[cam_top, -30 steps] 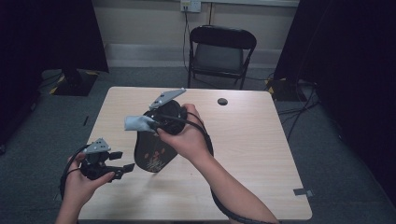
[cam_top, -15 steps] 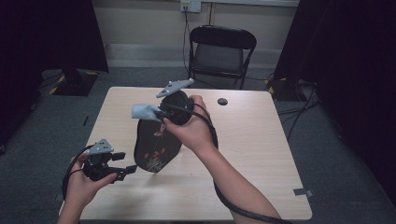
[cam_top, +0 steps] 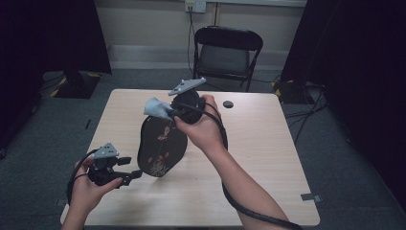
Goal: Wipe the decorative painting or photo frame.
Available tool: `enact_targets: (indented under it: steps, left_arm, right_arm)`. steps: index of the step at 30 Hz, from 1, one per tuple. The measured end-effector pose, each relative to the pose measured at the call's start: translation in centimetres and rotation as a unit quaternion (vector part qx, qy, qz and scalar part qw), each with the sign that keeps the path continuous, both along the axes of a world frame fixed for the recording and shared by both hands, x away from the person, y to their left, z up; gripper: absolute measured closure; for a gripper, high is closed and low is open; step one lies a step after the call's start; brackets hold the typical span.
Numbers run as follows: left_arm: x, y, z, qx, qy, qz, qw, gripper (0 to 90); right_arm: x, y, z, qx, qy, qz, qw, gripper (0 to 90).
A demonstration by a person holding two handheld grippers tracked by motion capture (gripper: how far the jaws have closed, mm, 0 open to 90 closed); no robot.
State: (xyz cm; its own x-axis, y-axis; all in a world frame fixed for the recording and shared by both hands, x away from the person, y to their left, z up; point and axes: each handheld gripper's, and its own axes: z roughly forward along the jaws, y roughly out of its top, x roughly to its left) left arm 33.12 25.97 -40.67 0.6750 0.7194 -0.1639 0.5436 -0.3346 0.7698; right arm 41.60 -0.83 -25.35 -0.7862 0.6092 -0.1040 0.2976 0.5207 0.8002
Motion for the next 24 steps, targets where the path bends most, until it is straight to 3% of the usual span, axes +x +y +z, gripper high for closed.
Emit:
enact_targets:
  steps: [22, 24]
  left_arm:
    - [0.3, -1.2, -0.3, 0.009, -0.019, -0.015, 0.9997, 40.5]
    - [0.4, -1.3, -0.4, 0.008, -0.019, -0.016, 0.9997, 44.5]
  right_arm:
    - [1.0, -1.4, -0.6, -0.006, 0.003, -0.025, 0.9997, 79.0]
    - [1.0, -1.4, -0.7, -0.007, 0.002, -0.026, 0.9996, 79.0]
